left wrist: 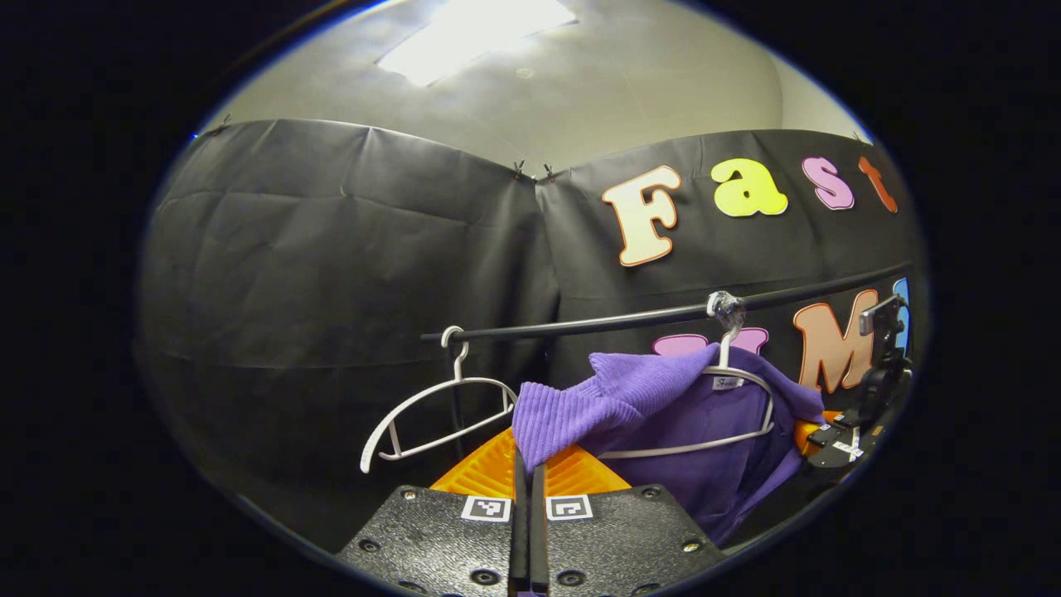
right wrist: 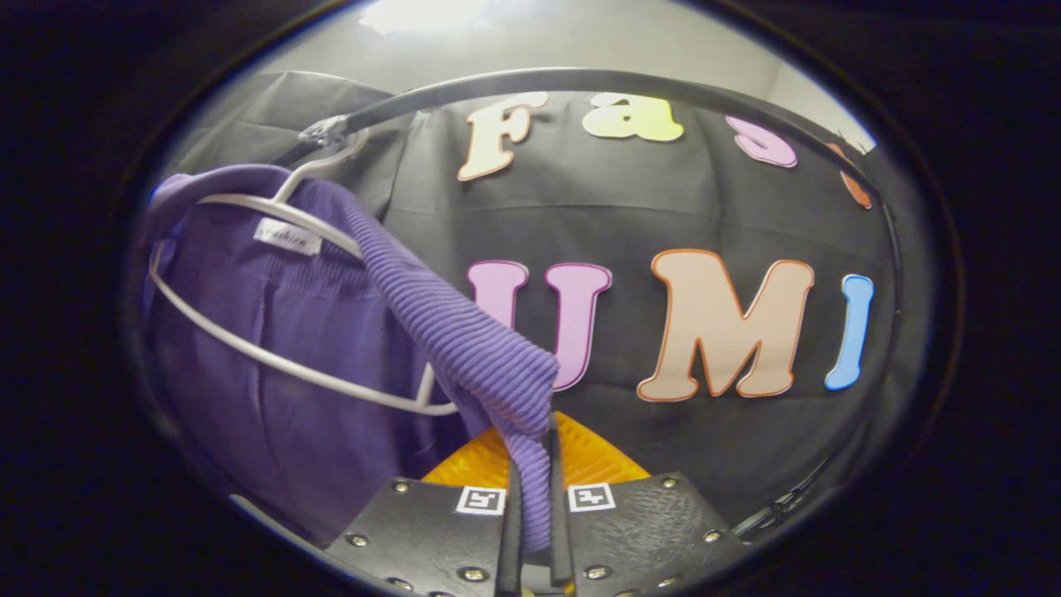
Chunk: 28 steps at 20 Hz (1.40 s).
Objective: Grasp the clothes on the hanger with both hands and then place them into the laundry hamper below.
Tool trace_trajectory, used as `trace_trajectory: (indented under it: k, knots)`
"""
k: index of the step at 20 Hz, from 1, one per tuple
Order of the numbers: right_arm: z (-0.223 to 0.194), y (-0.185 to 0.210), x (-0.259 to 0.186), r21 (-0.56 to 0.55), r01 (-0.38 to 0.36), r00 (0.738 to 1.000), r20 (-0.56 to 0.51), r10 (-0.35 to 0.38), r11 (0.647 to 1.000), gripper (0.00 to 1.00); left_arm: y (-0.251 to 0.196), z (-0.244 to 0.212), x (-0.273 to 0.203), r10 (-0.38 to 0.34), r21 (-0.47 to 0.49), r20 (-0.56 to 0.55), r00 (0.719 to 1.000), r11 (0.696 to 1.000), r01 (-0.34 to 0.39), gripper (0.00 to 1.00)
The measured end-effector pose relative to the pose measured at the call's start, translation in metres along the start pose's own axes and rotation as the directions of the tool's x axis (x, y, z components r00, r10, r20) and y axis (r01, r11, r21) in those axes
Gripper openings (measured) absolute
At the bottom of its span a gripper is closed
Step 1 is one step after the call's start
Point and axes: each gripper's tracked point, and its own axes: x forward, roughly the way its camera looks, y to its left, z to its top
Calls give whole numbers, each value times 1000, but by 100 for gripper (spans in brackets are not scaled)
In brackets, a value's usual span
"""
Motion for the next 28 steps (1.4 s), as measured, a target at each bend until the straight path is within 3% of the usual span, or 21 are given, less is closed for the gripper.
trace_trajectory:
  k: [2, 3, 4, 6, 7, 8, 15, 28]
  knots:
    - [9, -8, 6, 22, 16, 1000, 20, -16, 1000, 13, 3, 5, 4, 4, 17, 15, 1000, 1000, -4, 1]
    - [13, -11, 9, 29, 22, 999, 29, -23, 999, 9, 5, 8, 6, 4, 20, 22, 1000, 1000, -5, 1]
    - [17, -13, 10, 33, 29, 999, 40, -30, 999, 13, 6, 10, 8, 3, 11, 25, 1000, 1000, -4, 1]
    - [25, -18, 13, 37, 38, 997, 59, -41, 999, 9, 9, 14, 12, 4, -14, 30, 1000, 1000, -4, 0]
    - [28, -19, 16, 37, 40, 997, 69, -43, 999, 13, 12, 14, 15, 8, -20, 32, 999, 1000, -7, 0]
    - [32, -20, 17, 34, 42, 996, 80, -45, 999, 9, 15, 16, 18, 11, -22, 35, 999, 1000, -10, 4]
    - [51, -22, 27, 21, 50, 988, 143, -52, 999, 13, 29, 23, 35, -2, 12, 42, 999, 1000, 1, 4]
    - [55, -20, 49, -18, 39, 982, 184, -35, 999, 13, 38, -6, 69, -93, 27, 3, 996, 995, 93, 1]
